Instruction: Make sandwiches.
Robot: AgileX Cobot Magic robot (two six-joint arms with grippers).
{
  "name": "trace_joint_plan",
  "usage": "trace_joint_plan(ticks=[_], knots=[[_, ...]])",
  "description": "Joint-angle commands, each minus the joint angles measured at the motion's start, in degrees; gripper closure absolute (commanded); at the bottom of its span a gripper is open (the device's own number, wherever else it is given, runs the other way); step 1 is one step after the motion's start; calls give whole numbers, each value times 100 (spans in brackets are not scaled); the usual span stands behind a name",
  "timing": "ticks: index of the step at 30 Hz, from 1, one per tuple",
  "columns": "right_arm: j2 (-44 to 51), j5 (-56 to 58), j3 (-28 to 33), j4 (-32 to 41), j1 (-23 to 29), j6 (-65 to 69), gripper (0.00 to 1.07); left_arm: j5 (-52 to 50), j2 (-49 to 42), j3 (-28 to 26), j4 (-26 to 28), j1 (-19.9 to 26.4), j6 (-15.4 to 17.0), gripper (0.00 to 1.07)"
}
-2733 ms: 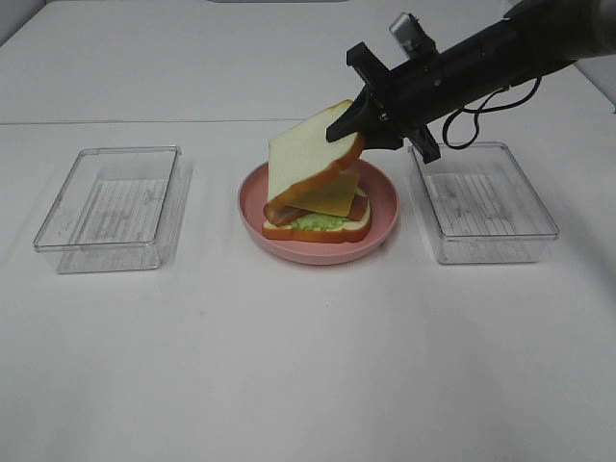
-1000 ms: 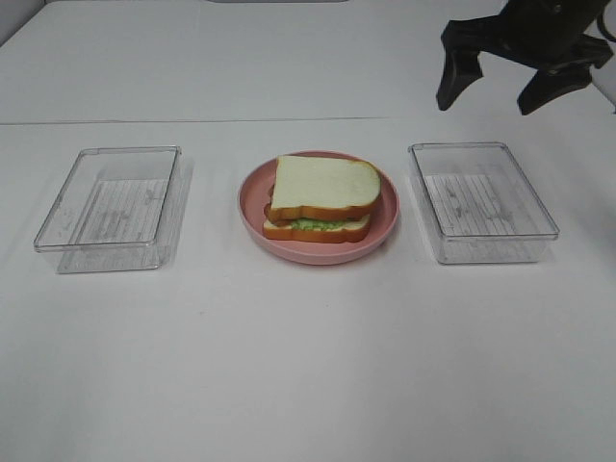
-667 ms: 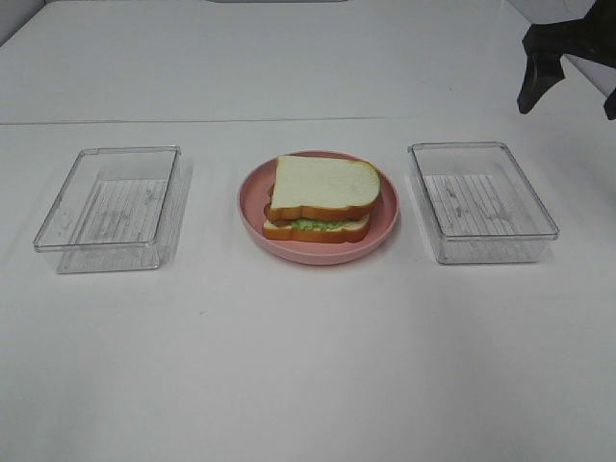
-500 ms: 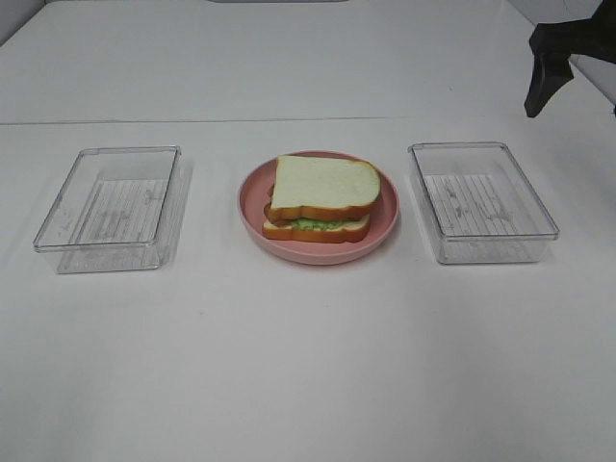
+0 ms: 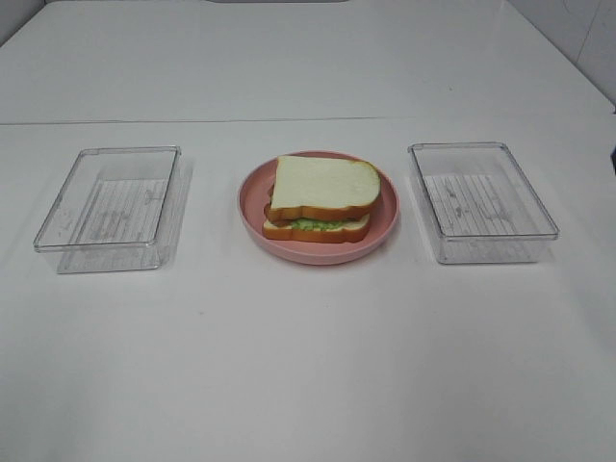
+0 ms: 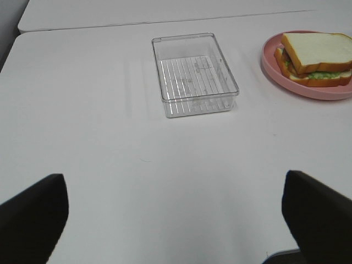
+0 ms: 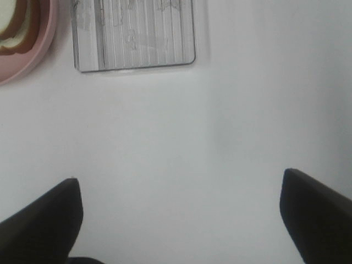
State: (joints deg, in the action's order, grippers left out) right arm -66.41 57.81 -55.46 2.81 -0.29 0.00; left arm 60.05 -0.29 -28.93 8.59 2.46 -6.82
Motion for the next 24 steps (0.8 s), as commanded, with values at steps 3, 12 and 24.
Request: trace_joint_plan(ticks=[3,12,24], knots=[[1633,-149,968,-46,-6,0,16,-69,-120,29,40,-11,29,9],[3833,-40,1937,-46,-6,0,16,-69,-120,29,40,-11,29,9],[6062,246,2681,-57,-6,-80,16,-69,-120,29,40,-11,29,9]])
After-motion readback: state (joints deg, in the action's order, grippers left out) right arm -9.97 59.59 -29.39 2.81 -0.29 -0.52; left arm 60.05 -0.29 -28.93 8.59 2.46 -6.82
